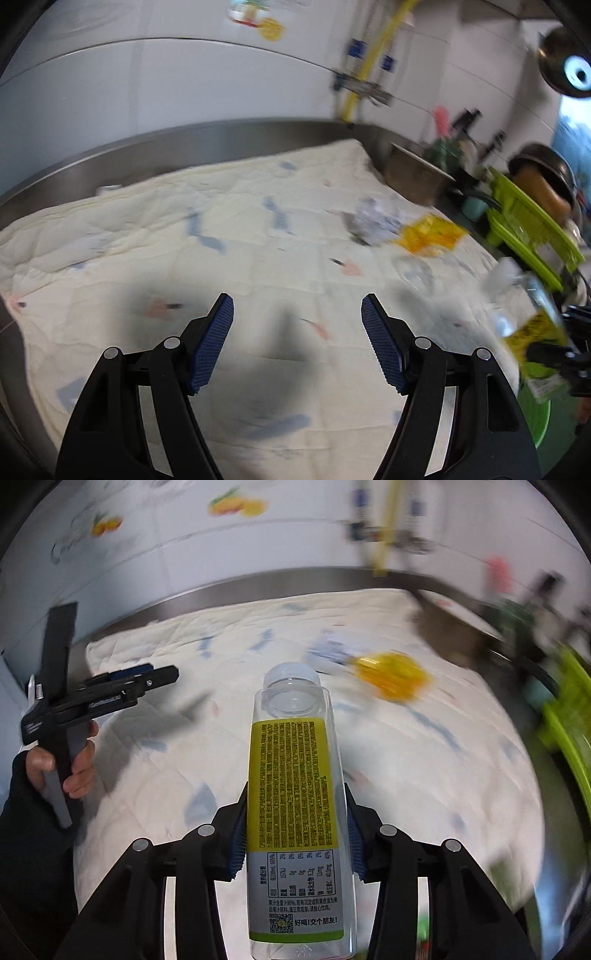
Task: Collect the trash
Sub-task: 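Grasp the clear plastic sheet with the left tool while the right tool carries the bottle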
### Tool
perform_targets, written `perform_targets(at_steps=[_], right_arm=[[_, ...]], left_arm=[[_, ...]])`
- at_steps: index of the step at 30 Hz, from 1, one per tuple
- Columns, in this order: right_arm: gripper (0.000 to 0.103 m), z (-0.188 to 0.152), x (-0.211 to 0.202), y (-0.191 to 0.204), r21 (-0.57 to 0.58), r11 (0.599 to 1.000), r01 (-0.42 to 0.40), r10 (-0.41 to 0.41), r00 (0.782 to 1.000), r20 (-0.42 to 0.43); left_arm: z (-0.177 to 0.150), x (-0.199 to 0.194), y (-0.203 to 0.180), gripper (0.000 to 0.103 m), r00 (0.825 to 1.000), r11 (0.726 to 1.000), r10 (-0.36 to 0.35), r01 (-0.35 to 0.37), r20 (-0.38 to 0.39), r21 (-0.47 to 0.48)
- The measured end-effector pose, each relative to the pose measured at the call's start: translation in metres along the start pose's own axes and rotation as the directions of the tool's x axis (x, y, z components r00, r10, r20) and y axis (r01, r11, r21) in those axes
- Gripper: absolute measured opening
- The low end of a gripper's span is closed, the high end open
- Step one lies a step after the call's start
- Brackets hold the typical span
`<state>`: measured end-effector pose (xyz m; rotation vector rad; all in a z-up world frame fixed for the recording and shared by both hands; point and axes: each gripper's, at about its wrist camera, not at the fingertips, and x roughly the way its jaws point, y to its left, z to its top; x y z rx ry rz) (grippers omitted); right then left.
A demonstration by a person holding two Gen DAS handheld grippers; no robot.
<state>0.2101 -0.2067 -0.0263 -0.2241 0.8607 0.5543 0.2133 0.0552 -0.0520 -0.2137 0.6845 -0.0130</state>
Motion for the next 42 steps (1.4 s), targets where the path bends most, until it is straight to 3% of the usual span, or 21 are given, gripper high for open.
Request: perform_targets(at_steps=[7,14,19,22,26,34,36,42], right_arm=[[0.043,-0.085,-0.070,-0.055,0.185,0.967,0.175,-0.189,0.980,0.061],[0.043,-0.160,-0.080,-0.095,0.351,0.904,0.244,-0.260,0.966,-0.001],[0.043,-0.195,-0.072,-0.121,0.439,0.857,0.269,-0.274,0.960,-0.054],[0.043,-0.206,-0.066,-0.129,0.458,0.842,0.286,-0.282,0.956,-0.079],[0.043,-0.218,-0.059,-0.139,0.472,0.825,0.311,-0.290,0.950,-0.118],[0.043,-0.229,-0.043,-0.147,0.482,0.810,0.334,-0.287,0.943,-0.170],[0.043,-0.230,-0.038,-0.148,0.473,0.811,0.344,-0.292,0.939,-0.183],[0.043,-0.237,-0.023,-0.154,0.475,0.805,0.357,-0.288,0.934,-0.213]], left_arm=[[0.007,0.017,-0.069,0.064,0.997,0.983,-0.057,0.065,-0.048,0.174],[0.016,0.069,-0.104,0.059,0.988,0.963,-0.085,0.115,-0.131,0.245],[0.021,0.107,-0.114,0.055,0.984,0.954,-0.071,0.115,-0.164,0.278],[0.025,0.119,-0.120,0.055,0.979,0.947,-0.115,0.159,-0.168,0.280],[0.028,0.131,-0.131,0.051,0.979,0.934,-0.121,0.169,-0.165,0.316],[0.032,0.149,-0.139,0.019,0.966,0.922,-0.164,0.222,-0.199,0.318],[0.031,0.149,-0.139,0.007,0.962,0.919,-0.184,0.241,-0.203,0.313],[0.026,0.139,-0.142,0.001,0.968,0.917,-0.165,0.222,-0.192,0.331]])
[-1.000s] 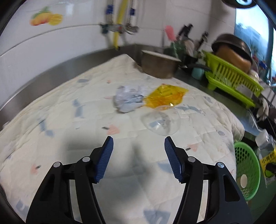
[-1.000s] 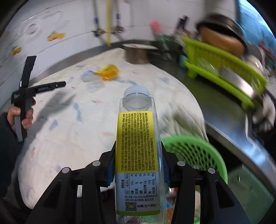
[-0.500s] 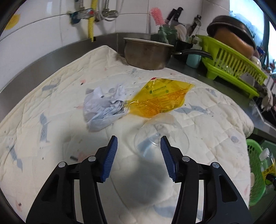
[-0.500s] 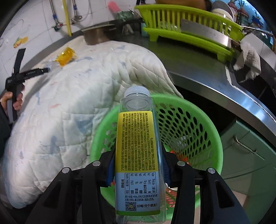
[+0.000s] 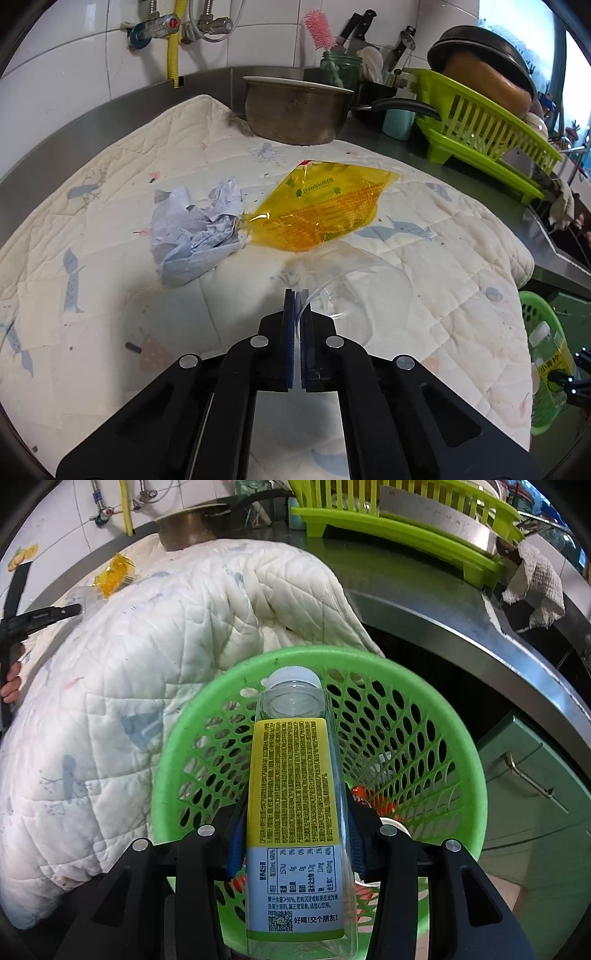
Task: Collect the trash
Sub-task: 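Grasp the clear plastic sheet with the left tool while the right tool carries the bottle, then drop the bottle and the clear plastic into the green basket with both tools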
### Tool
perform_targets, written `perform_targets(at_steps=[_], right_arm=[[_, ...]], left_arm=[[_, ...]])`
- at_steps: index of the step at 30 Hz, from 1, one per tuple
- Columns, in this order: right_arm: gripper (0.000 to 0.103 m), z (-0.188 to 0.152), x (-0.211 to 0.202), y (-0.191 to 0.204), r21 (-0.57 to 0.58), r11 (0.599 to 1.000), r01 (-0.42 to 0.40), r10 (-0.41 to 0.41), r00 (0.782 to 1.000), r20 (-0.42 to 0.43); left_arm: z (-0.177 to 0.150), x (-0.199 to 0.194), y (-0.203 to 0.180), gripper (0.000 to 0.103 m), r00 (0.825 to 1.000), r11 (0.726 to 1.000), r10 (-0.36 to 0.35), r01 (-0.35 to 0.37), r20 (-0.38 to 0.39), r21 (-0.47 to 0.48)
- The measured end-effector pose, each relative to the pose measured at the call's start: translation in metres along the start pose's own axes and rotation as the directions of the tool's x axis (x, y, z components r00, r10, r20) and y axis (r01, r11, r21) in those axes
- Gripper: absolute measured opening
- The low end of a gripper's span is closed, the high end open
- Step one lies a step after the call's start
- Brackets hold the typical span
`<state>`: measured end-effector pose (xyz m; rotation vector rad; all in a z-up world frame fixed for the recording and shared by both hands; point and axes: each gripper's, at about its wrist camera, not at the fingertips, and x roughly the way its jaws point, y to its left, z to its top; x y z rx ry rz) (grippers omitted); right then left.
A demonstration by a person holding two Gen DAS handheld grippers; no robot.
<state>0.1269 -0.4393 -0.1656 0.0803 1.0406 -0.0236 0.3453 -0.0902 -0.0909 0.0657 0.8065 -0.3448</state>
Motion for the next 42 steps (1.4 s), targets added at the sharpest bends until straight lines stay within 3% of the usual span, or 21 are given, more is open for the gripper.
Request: perform_targets(at_steps=[8,12,25,33,40,42], right_arm=[[0.044,-0.012,0.010,-0.011,0.051,0.999,0.001,0.000,1.000,-0.018],[0.053,-0.013,-0.001,-0.013,0.054,0.999,0.000,-0.001,1.000,0.006],[0.063,-0.032,-0.070,-0.031,0.119,0.993,-0.002,-0.015,0.990,0.139],[0.065,-0.052,-0.106,-0.045,0.152,0.988,-0.005,-0.026,0.980,0.200],[0.066,-0.062,-0.123,-0.053,0.160,0.987,-0.018,-0.019,0.974,0.227],[0.066,-0.065,-0.125,-0.055,0.161,0.987,-0.017,-0.021,0.973,0.230]], left_arm=[[-0.011,-0.035,-0.007,0.001,1.000,0.999,-0.003,0.004,0.008,-0.036],[-0.016,-0.058,-0.019,0.000,0.999,0.999,-0.035,0.036,0.034,-0.031],[-0.036,-0.116,-0.123,0.000,0.973,0.973,-0.218,0.211,0.070,0.094],[-0.056,-0.102,-0.207,0.001,0.949,0.935,-0.316,0.314,-0.019,0.166],[-0.066,-0.069,-0.264,0.002,0.936,0.917,-0.335,0.350,-0.109,0.189],[-0.068,-0.059,-0.276,0.003,0.925,0.910,-0.351,0.373,-0.144,0.180]])
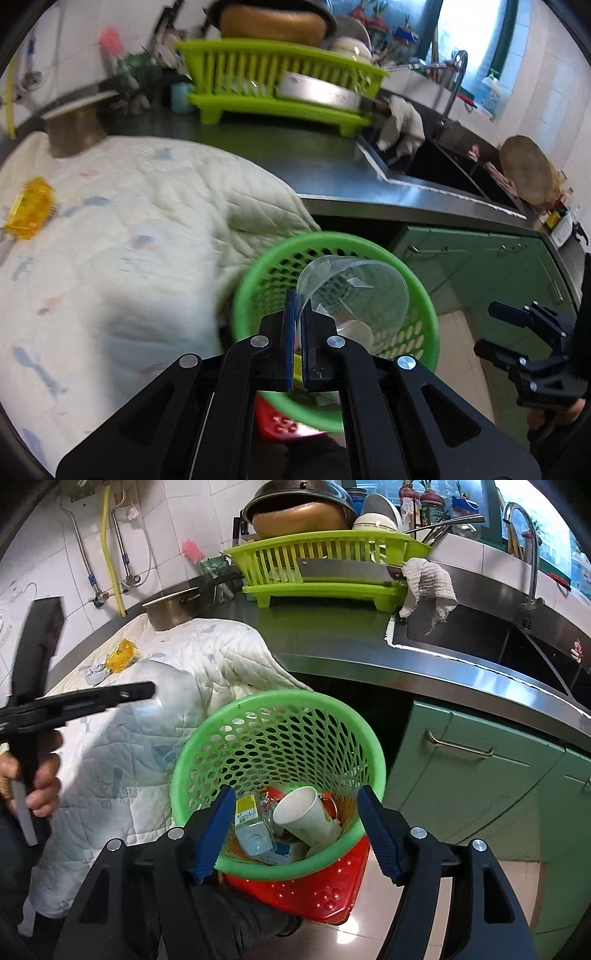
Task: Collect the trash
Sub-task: 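Drop the bottle and the clear plastic into the green basket with both tools, then move both tools back to the crumpled paper and yellow bag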
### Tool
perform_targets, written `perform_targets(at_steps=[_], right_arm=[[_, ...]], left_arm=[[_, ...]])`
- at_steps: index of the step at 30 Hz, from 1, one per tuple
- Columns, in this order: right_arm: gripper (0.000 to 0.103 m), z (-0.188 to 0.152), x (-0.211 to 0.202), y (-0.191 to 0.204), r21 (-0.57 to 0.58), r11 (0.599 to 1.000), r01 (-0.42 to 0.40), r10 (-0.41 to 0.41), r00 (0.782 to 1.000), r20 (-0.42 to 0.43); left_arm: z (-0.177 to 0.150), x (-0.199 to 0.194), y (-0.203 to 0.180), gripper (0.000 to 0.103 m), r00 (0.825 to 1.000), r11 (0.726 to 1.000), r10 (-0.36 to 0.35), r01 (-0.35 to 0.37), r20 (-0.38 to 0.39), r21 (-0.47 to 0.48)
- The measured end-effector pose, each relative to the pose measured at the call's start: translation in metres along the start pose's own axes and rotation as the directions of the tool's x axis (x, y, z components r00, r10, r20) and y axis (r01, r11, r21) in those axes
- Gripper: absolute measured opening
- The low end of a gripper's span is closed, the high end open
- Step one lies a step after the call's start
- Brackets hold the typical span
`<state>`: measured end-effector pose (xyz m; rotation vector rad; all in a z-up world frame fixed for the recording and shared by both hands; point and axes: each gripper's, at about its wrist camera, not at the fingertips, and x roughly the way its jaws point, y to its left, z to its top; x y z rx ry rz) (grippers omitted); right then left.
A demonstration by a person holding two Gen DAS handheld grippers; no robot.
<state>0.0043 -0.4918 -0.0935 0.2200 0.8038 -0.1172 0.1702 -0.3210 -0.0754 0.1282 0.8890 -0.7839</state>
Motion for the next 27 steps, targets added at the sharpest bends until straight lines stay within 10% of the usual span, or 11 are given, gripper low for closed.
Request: perform_targets(at_steps=[9,27], right_arm=[[0.066,-0.001,-0.007,-0.012,0.016,1.000,-0.004,0.004,1.000,0.014],[0.066,0.007,-0.014,0.016,-0.037,0.998,-0.051,0.053,0.998,0.045]], left_arm=[[-0.006,0.029,-0.025,0.029,0.999,1.000,-0.015,0.015,-0.041,0.012],[-0.013,-0.039,0.014,0.043,0.998,0.998,0.049,-0.047,0.044,-0.052]])
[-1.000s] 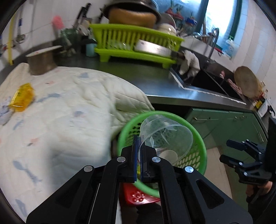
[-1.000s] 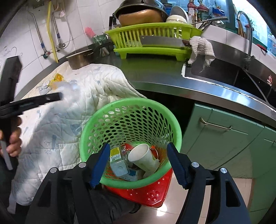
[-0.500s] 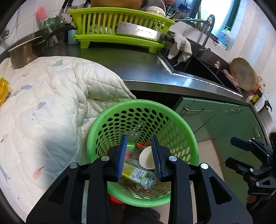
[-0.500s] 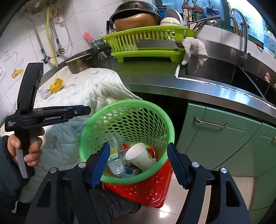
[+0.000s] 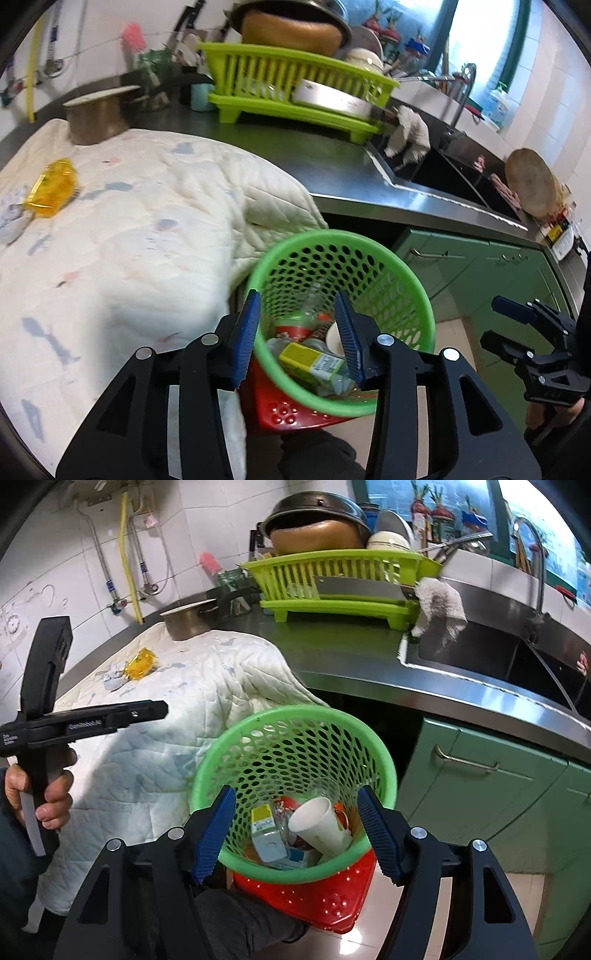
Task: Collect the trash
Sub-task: 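Move both tools back to the crumpled paper and yellow bag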
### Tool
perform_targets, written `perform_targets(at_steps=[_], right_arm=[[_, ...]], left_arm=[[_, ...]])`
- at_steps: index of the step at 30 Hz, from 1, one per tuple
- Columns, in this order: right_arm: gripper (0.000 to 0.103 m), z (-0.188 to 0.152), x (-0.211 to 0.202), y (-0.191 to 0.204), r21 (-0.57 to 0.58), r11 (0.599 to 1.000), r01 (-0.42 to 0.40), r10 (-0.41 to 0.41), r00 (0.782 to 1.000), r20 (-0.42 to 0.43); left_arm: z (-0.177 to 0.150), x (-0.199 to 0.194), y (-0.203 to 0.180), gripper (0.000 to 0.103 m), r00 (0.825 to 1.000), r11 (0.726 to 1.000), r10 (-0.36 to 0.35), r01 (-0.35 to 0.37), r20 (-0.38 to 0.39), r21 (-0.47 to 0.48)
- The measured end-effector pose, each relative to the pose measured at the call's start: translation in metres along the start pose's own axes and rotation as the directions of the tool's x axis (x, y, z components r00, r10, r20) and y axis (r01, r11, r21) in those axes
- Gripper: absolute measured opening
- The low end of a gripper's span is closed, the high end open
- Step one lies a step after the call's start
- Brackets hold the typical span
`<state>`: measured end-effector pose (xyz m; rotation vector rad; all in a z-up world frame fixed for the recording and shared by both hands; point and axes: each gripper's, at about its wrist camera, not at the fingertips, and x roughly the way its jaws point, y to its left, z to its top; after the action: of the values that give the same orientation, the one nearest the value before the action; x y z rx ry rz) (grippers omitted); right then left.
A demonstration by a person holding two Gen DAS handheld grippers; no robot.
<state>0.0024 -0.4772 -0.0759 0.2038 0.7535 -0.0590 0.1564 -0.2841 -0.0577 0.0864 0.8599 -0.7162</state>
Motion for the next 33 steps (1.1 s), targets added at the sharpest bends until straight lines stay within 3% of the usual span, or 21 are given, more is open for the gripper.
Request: perform_targets(at_steps=[8,14,20,25,28,33], right_arm=[[0.066,0.020,0.013,0.035,-0.066,0.997,-0.051,0.051,0.999,0.000],[0.066,0.039,0.030,0.068,-0.123,0.988,-0.098,0.097,0.995,-0.009],[0.066,0.061,0.053,0.101,-0.164,0.975,-0.150,0.148,0.989,-0.028],[0.066,0.083,0.080,0.128,-0.182,0.961,-0.208,0.202,0.978,-0.050],[0.066,0.099,0.099,0.146,-0.195,0.950,-0.244,0.235,0.970,-0.066],[0.066,0.129,0.131,0.177,-0.207,0.931,-0.302,0.292,0.953,-0.078]], left_arm=[[0.001,-0.043,0.049,0.047,0.992,0.993,0.112,-0.109,0.061,-0.050],[0.007,-0.070,0.115,0.047,0.968,0.964,0.238,-0.225,0.083,-0.142],[0.015,-0.087,0.204,0.047,0.922,0.890,0.384,-0.354,0.054,-0.289],[0.028,-0.088,0.262,0.051,0.904,0.841,0.426,-0.382,0.033,-0.384],[0.037,-0.084,0.285,0.056,0.896,0.827,0.443,-0.393,0.034,-0.403],[0.051,-0.075,0.310,0.062,0.906,0.817,0.420,-0.357,0.043,-0.452]])
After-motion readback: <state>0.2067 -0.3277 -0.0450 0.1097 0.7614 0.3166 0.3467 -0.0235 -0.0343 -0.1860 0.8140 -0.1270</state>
